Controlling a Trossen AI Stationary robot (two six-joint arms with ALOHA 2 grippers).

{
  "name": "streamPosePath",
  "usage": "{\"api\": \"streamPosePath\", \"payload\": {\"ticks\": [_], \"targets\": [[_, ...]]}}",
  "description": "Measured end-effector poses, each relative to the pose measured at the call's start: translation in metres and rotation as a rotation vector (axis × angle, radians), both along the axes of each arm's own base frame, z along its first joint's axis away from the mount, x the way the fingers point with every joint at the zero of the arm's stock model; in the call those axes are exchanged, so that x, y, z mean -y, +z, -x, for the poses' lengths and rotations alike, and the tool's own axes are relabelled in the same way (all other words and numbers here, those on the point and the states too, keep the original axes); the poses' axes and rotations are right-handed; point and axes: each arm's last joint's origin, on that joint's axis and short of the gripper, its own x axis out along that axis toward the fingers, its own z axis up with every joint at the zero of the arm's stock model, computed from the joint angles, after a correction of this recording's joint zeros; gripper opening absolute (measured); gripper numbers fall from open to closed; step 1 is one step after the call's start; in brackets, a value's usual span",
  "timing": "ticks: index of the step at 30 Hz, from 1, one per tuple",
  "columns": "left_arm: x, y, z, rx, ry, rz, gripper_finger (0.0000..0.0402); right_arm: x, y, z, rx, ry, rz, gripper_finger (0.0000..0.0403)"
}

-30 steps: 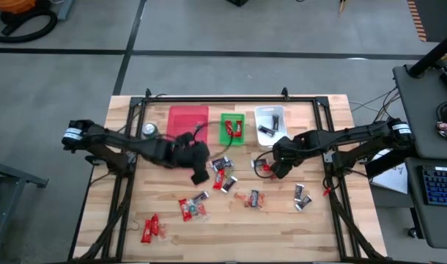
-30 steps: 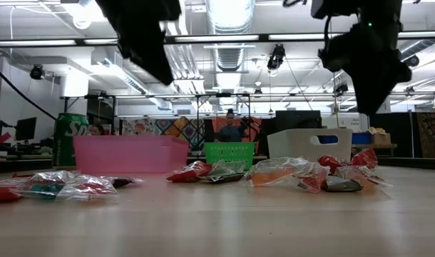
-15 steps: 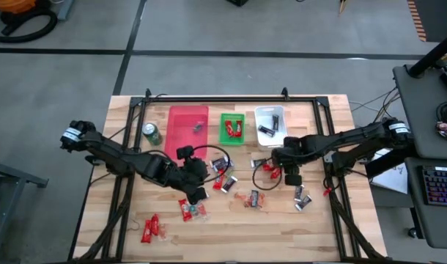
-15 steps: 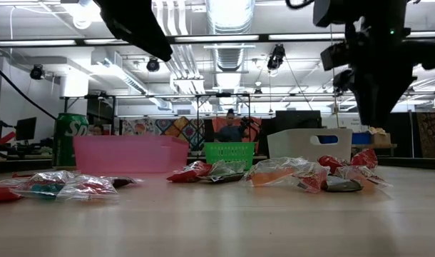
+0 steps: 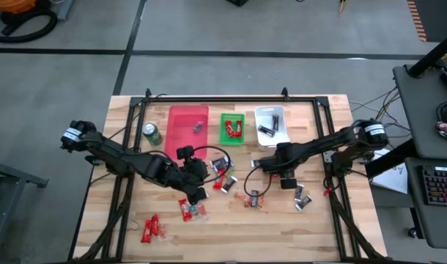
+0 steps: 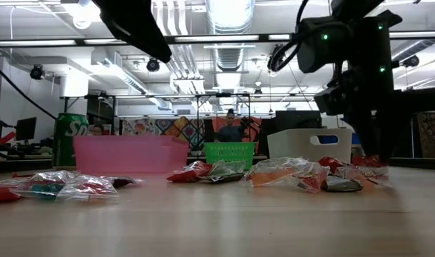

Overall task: Sort candy
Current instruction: Put the red chocolate into the green bin

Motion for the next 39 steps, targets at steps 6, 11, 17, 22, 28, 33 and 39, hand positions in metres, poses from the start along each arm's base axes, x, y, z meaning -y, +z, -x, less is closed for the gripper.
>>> {"api": "streamPosePath", "payload": {"ticks": [6, 11, 17, 22, 28, 33, 39], "targets": [[0.001, -0.003, -0.001, -0.014, -0.005, -0.009, 0.0131, 0.000, -0.012, -0.005, -0.028, -0.001, 0.000, 0.0125], [0.000, -0.003, -0.001, -0.021, -0.008, -0.014, 0.0131, -0.001, -0.011, -0.005, -0.028, -0.004, -0.022, 0.0081], [0.000, -0.004, -0.001, -0.025, -0.007, -0.015, 0.0131, -0.003, -0.005, -0.003, -0.011, -0.016, -0.089, 0.0019], [0.000, -0.005, -0.001, -0.021, 0.006, -0.003, 0.0131, -0.005, 0.011, -0.006, 0.089, -0.038, -0.176, 0.0019], [-0.001, -0.013, 0.002, -0.040, 0.023, 0.002, 0.0131, -0.007, 0.046, -0.033, 0.451, -0.030, -0.228, 0.0019], [-0.001, -0.017, 0.004, -0.045, 0.046, 0.017, 0.0131, 0.007, 0.073, -0.061, 0.745, -0.074, -0.012, 0.0019], [0.001, -0.017, 0.009, -0.064, 0.053, 0.024, 0.0131, 0.049, 0.088, -0.090, 0.892, -0.240, 0.226, 0.0018]]}}
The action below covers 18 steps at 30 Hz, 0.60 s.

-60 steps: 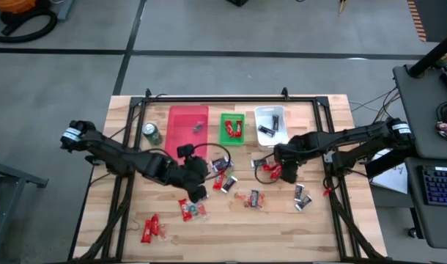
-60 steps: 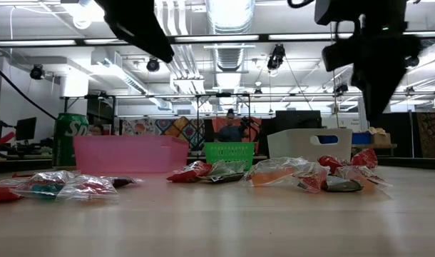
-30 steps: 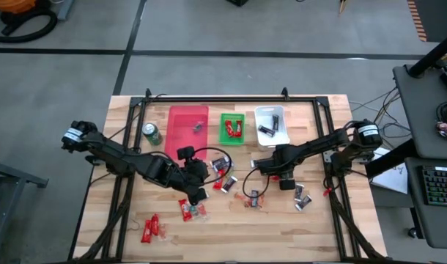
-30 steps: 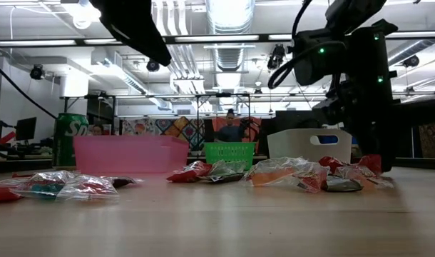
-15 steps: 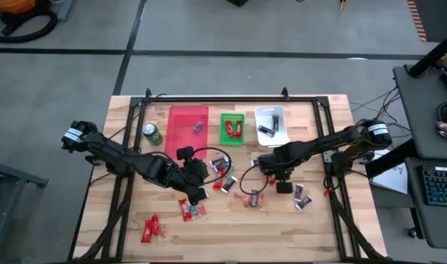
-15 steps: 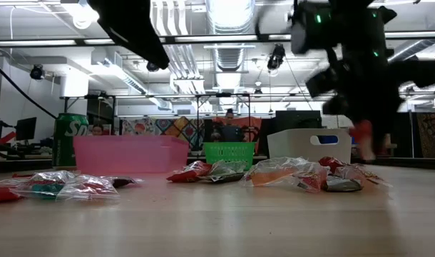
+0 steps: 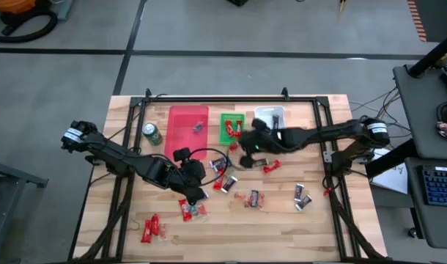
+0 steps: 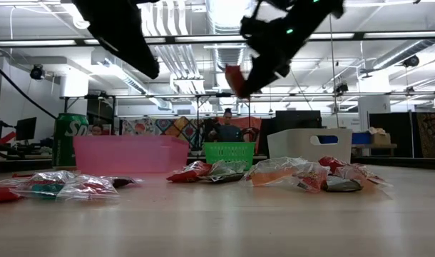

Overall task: Sort candy
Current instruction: Put the red chocolate into the green bin

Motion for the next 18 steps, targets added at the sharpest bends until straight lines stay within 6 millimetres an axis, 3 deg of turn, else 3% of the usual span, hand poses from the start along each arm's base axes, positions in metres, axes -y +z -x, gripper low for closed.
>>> {"api": "streamPosePath", "payload": {"ticks": [4, 11, 18], "targets": [[0.002, 0.000, 0.007, -0.021, 0.016, 0.000, 0.0131, 0.033, 0.000, -0.018, 0.018, -0.102, 0.002, 0.0018], [0.007, 0.002, 0.018, -0.044, 0.030, -0.004, 0.0131, 0.086, -0.024, -0.038, -0.065, -0.257, -0.036, 0.0018], [0.008, 0.000, 0.030, -0.098, 0.087, -0.018, 0.0131, 0.116, -0.047, -0.043, -0.119, -0.342, -0.082, 0.0044]]}}
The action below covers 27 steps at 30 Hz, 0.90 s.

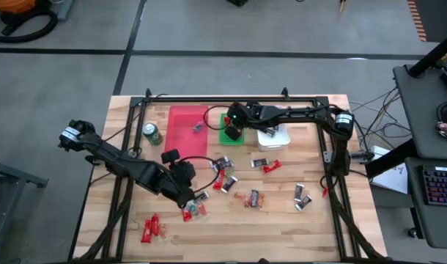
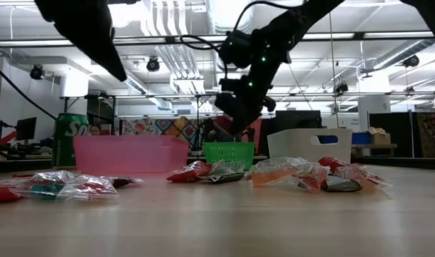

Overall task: Sort candy
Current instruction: Put the red chocolate into the green bin, then put the brown chocolate into the white bin

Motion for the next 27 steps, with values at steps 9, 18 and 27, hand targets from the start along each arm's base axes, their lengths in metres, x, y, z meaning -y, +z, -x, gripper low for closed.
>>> {"api": "streamPosePath", "payload": {"ticks": [9, 18, 27], "targets": [[0.002, -0.001, 0.003, -0.005, 0.016, 0.007, 0.0131, 0.005, 0.002, 0.002, 0.014, -0.015, -0.013, 0.0137], [0.005, -0.001, 0.004, -0.028, -0.008, 0.056, 0.0131, -0.009, 0.035, 0.007, 0.130, 0.106, -0.099, 0.0179], [0.023, -0.008, 0.009, -0.086, -0.094, 0.111, 0.0131, -0.059, 0.060, 0.005, 0.202, 0.341, -0.233, 0.0180]]}}
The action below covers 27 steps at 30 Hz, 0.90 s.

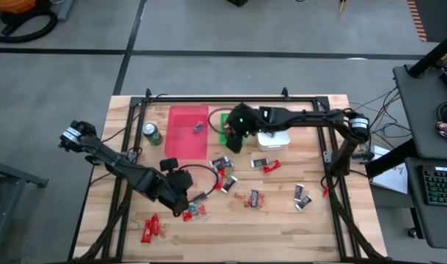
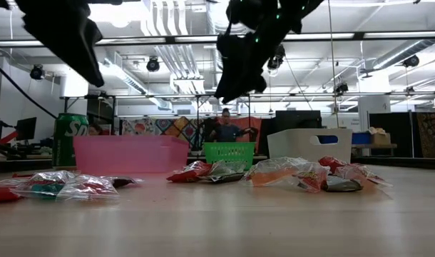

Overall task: Sort candy
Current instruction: Put the brown chocolate into the white bin

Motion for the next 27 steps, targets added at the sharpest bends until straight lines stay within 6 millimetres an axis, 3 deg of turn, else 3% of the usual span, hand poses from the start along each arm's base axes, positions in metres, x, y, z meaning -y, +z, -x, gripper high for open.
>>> {"api": "streamPosePath", "payload": {"ticks": [6, 11, 19, 27], "targets": [[0.015, -0.009, 0.003, -0.005, -0.028, 0.012, 0.0131, -0.036, -0.002, -0.002, -0.049, 0.103, 0.001, 0.0180], [0.022, -0.021, -0.006, 0.074, -0.008, 0.039, 0.0131, -0.064, -0.004, -0.002, -0.078, 0.209, 0.024, 0.0180], [0.023, -0.065, -0.012, 0.181, 0.002, 0.003, 0.0131, -0.102, -0.013, 0.001, -0.037, 0.338, 0.054, 0.0180], [0.018, -0.100, -0.008, 0.331, 0.045, -0.012, 0.0133, -0.127, -0.025, 0.010, 0.057, 0.463, 0.089, 0.0180]]}}
